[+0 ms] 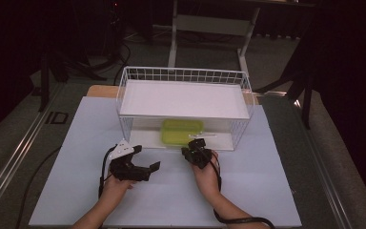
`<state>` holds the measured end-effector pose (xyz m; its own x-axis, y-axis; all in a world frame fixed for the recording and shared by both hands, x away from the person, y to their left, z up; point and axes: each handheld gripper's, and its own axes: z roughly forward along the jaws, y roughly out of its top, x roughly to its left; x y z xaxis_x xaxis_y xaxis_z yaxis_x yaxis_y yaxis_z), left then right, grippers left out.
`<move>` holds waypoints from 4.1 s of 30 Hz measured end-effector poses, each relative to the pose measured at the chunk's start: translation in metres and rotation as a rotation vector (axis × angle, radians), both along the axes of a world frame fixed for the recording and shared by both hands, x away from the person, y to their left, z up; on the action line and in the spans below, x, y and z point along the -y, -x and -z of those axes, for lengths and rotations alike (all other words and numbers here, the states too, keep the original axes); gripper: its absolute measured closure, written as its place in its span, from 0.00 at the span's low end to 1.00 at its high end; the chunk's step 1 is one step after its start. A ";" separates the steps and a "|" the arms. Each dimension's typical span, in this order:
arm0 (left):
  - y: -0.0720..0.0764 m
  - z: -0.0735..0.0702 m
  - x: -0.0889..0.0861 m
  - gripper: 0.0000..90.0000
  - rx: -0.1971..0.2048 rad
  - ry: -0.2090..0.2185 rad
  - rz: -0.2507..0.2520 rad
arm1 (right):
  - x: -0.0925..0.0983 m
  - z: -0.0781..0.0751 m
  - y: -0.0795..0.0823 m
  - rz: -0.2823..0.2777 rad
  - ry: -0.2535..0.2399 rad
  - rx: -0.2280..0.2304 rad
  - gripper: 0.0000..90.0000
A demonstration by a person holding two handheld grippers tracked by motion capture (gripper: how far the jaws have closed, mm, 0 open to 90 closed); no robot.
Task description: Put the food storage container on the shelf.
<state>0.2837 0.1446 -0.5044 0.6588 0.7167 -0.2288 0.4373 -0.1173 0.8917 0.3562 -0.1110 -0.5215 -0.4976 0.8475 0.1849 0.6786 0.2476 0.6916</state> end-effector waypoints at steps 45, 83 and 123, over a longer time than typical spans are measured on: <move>0.004 0.001 0.000 0.01 0.109 -0.054 0.031 | -0.006 -0.005 -0.019 0.021 -0.073 0.032 0.87; 0.007 -0.016 0.012 0.01 0.041 0.005 0.204 | 0.048 -0.034 0.036 -0.172 -0.110 0.192 0.16; 0.057 -0.004 -0.042 0.01 -0.005 -0.002 0.160 | 0.128 -0.034 0.096 -0.142 -0.108 0.166 0.17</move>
